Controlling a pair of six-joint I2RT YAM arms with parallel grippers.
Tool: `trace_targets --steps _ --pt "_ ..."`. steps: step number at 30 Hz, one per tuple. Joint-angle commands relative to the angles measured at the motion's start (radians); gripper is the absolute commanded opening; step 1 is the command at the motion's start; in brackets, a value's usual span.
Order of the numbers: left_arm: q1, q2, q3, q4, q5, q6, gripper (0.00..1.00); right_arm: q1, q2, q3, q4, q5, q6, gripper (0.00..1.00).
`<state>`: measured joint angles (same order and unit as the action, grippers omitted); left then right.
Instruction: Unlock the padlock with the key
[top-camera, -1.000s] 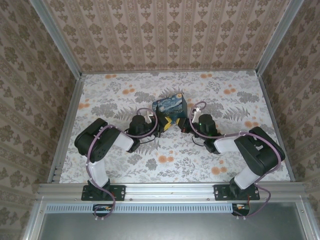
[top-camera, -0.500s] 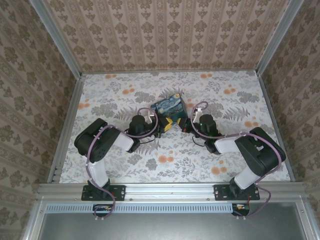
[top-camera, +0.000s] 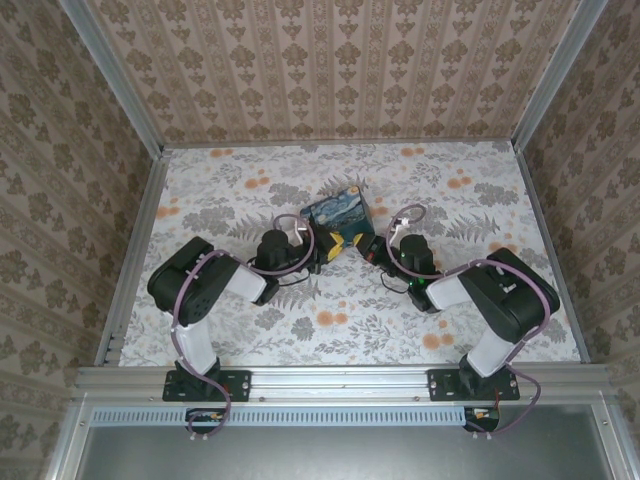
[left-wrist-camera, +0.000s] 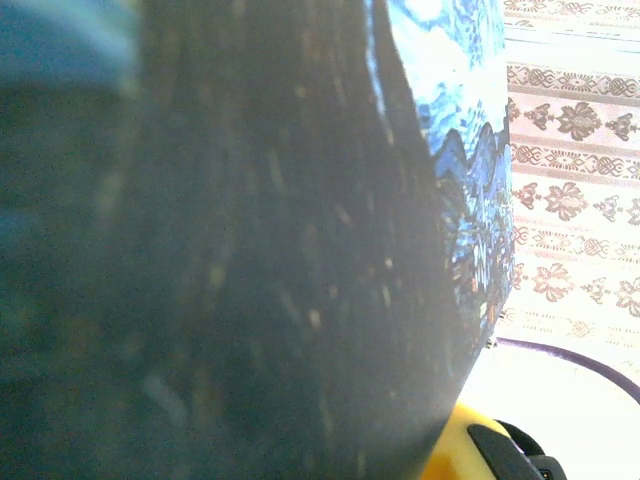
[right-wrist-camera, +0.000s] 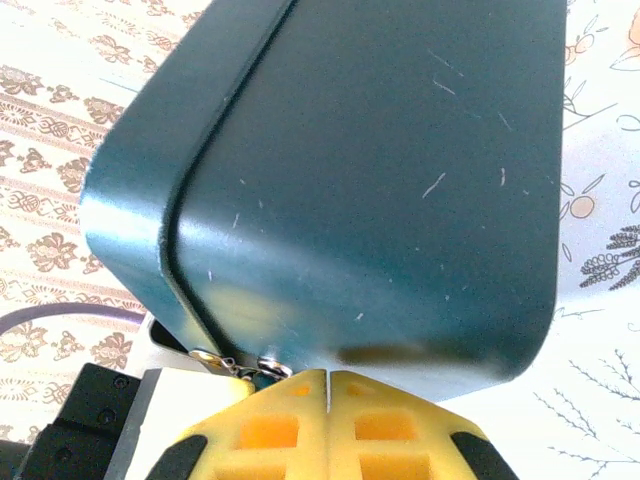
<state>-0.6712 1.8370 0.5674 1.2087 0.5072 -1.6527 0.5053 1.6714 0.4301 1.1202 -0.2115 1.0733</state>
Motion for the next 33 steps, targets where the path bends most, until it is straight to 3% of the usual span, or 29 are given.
trace_targets --steps 1,4,13,18,23,27,33 --pt "-0.045 -0.009 0.000 0.071 0.119 0.024 0.00 0.072 -0.063 0.006 0.074 -0.090 -0.016 0.00" --pt "-0.045 -0.002 -0.007 0.071 0.109 0.029 0.00 0.087 -0.134 -0.006 -0.031 -0.053 -0.100 0.00" --pt "-0.053 0.020 -0.002 0.073 0.093 0.047 0.00 0.109 -0.201 -0.026 -0.117 0.002 -0.197 0.00" --pt "-0.058 0.033 0.009 0.072 0.100 0.047 0.00 0.089 -0.156 -0.020 -0.073 0.026 -0.157 0.00" --pt "-0.070 0.055 0.012 0.075 0.090 0.044 0.00 0.089 -0.052 0.047 0.077 -0.078 -0.015 0.00" --pt "-0.082 0.065 0.014 0.077 0.064 0.038 0.00 0.143 -0.083 0.103 -0.185 0.042 -0.059 0.00" --pt "-0.106 0.082 0.029 0.075 0.042 0.039 0.00 0.154 0.058 0.140 0.102 -0.043 0.118 0.00"
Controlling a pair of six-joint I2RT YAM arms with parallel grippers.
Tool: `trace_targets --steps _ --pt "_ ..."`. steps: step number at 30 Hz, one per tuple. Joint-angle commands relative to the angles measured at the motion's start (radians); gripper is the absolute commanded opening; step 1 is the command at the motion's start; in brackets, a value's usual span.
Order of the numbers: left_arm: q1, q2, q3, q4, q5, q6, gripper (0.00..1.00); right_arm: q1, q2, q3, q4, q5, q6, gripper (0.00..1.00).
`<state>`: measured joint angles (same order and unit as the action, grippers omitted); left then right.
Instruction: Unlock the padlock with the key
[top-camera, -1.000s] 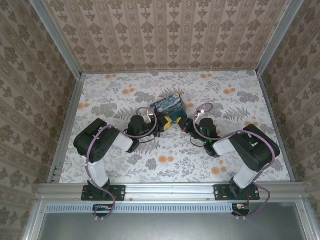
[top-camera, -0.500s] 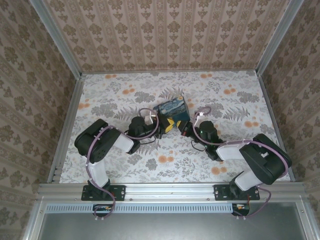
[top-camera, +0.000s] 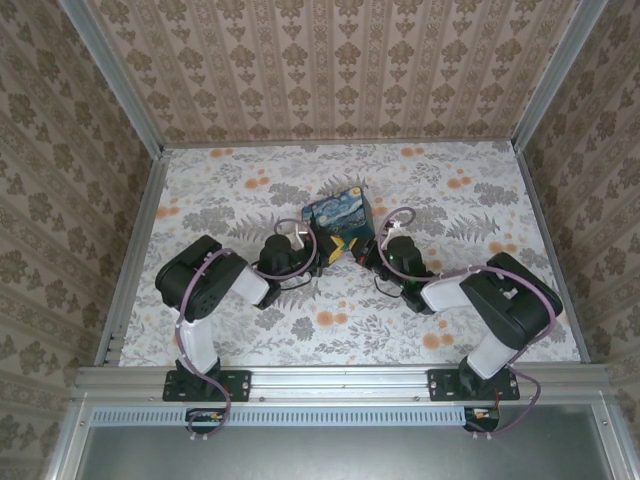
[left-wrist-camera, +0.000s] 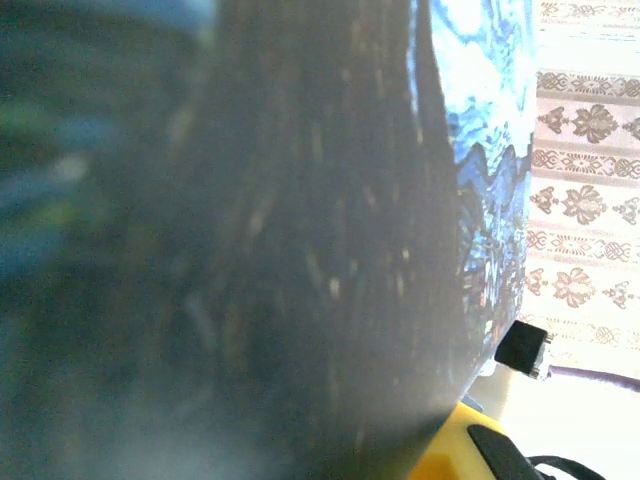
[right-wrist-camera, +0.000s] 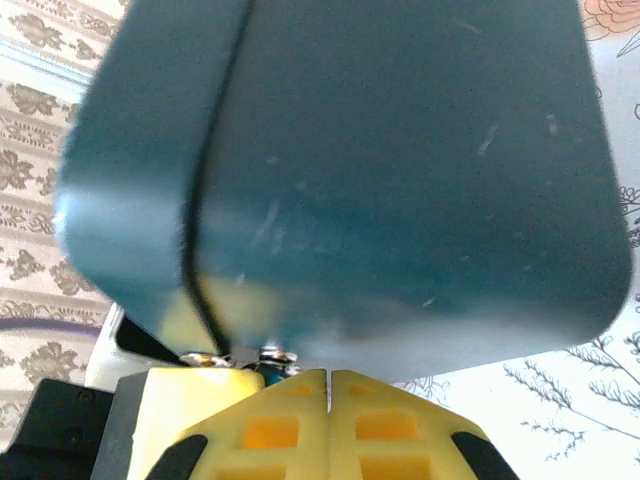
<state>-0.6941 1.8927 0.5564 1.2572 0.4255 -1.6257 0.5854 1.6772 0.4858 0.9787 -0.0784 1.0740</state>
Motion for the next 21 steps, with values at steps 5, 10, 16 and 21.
trace_targets --steps 5,10,16,21 --pt "-0.093 0.028 0.047 0.025 0.112 0.019 0.00 0.076 0.131 0.099 0.335 -0.186 0.182 0.00" --pt "-0.083 0.038 0.029 0.021 0.089 0.031 0.00 0.076 0.103 0.096 0.302 -0.181 0.165 0.00" --pt "-0.046 -0.004 0.016 -0.134 0.077 0.132 0.00 0.061 0.032 0.082 0.168 -0.169 0.100 0.14" --pt "-0.020 -0.069 0.025 -0.276 0.087 0.202 0.00 0.030 -0.047 0.024 0.089 -0.150 0.066 0.44"
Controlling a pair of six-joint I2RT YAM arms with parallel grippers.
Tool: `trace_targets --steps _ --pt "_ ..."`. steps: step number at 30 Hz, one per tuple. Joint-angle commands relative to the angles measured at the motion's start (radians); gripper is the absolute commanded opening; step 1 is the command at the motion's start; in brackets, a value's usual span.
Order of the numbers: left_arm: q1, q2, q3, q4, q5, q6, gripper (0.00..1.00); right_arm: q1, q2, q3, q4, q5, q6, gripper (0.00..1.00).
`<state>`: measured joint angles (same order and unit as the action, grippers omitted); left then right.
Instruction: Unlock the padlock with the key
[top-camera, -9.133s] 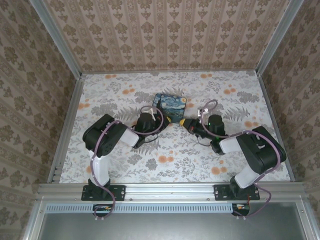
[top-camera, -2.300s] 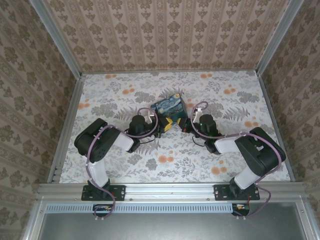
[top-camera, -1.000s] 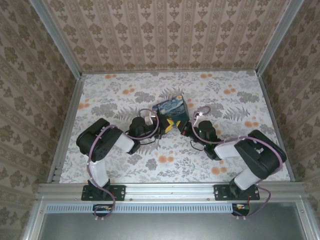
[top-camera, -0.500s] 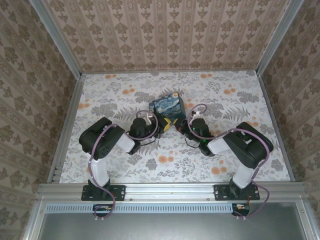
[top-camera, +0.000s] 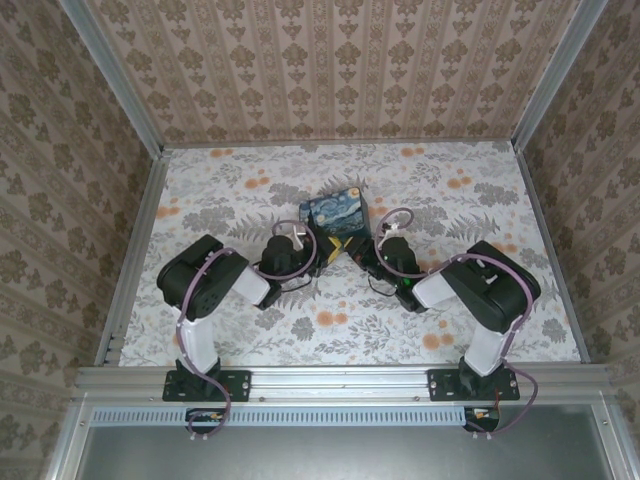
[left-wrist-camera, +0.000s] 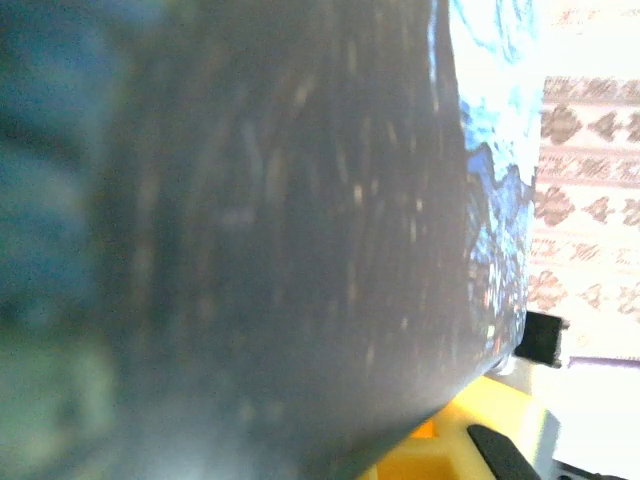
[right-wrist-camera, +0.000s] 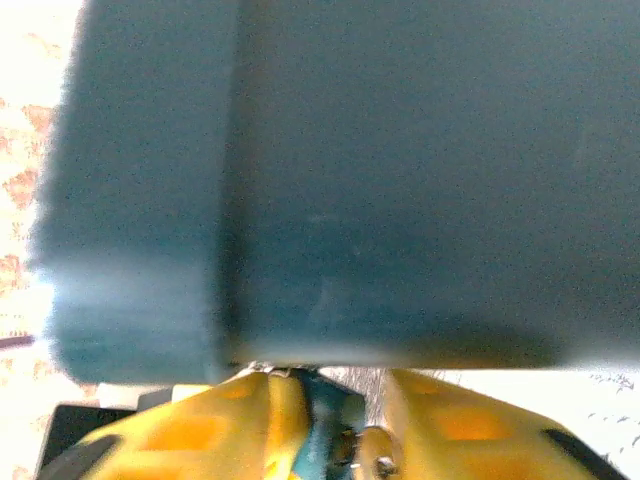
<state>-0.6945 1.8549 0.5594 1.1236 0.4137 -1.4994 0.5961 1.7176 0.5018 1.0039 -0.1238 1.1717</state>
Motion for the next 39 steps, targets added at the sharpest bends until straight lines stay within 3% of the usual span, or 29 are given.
trace_targets --steps 1,7,12,20,24,31,39 --pt "-0.015 -0.037 0.026 -0.162 0.104 0.082 0.00 0.012 -0.106 -0.007 0.049 -0.104 -0.036 0.48" --pt "-0.005 -0.059 0.054 -0.298 0.108 0.152 0.00 -0.011 -0.228 -0.054 -0.173 -0.133 -0.106 0.61" --pt "0.007 -0.088 0.076 -0.416 0.091 0.229 0.00 -0.035 -0.314 -0.101 -0.361 -0.164 -0.179 0.66" --pt "0.017 -0.123 0.125 -0.567 0.090 0.295 0.00 -0.042 -0.525 -0.131 -0.667 -0.124 -0.397 0.64" --pt "0.018 -0.135 0.145 -0.631 0.094 0.307 0.00 -0.037 -0.589 -0.100 -0.781 -0.094 -0.563 0.57" --pt "0.020 -0.144 0.179 -0.725 0.110 0.317 0.00 0.029 -0.561 -0.073 -0.820 0.007 -0.796 0.54" --pt "0.020 -0.145 0.194 -0.762 0.126 0.309 0.00 0.109 -0.455 -0.038 -0.774 0.136 -0.890 0.56"
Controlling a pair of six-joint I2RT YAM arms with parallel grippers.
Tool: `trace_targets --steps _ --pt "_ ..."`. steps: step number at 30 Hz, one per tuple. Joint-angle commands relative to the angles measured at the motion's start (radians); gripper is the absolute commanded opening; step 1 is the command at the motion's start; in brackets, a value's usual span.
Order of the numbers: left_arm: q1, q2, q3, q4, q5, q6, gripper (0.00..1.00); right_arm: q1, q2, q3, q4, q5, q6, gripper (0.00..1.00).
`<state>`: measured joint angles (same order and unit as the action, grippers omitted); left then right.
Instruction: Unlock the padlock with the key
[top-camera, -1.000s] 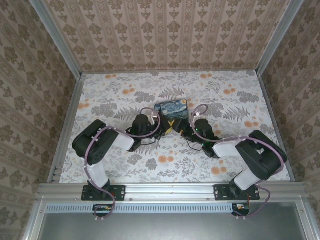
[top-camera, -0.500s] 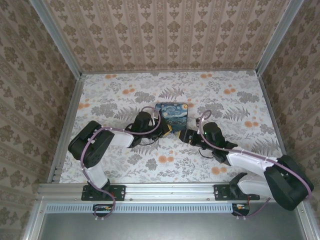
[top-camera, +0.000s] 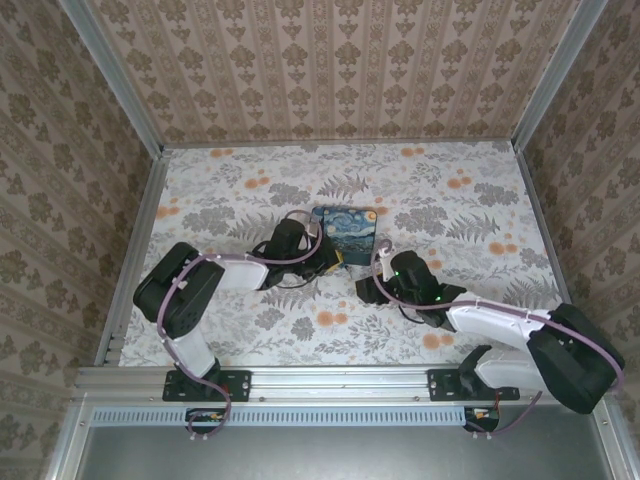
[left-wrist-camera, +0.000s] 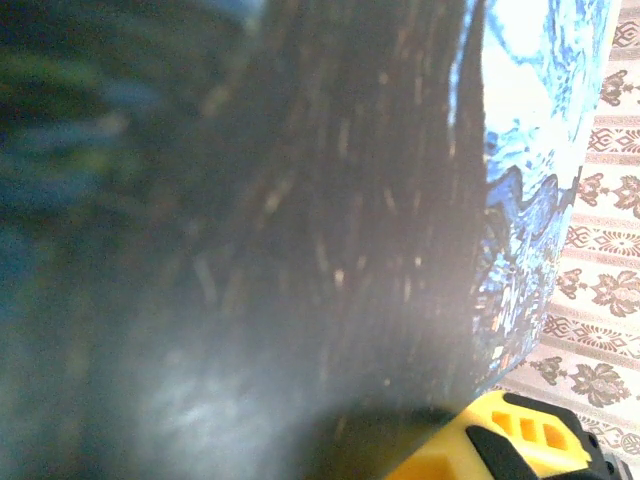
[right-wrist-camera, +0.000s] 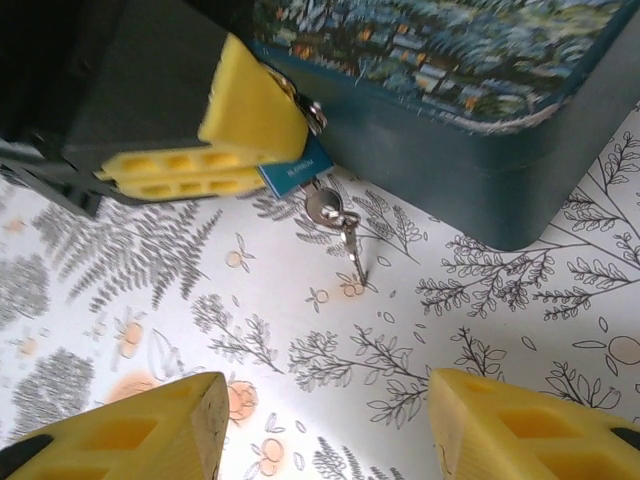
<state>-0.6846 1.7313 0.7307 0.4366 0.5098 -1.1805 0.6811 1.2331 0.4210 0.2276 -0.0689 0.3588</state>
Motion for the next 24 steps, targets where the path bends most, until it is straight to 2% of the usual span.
trace_targets --steps 1,14,24 --pt "0.010 -0.022 0.025 -0.078 0.032 -0.011 0.00 0.036 0.050 0.052 0.007 0.097 -0.087 0.56" --pt "0.008 -0.024 0.047 -0.111 0.035 -0.010 0.00 0.112 0.291 0.194 0.025 0.228 -0.167 0.54" --pt "0.005 -0.028 0.043 -0.117 0.034 -0.010 0.00 0.115 0.393 0.269 0.036 0.330 -0.167 0.45"
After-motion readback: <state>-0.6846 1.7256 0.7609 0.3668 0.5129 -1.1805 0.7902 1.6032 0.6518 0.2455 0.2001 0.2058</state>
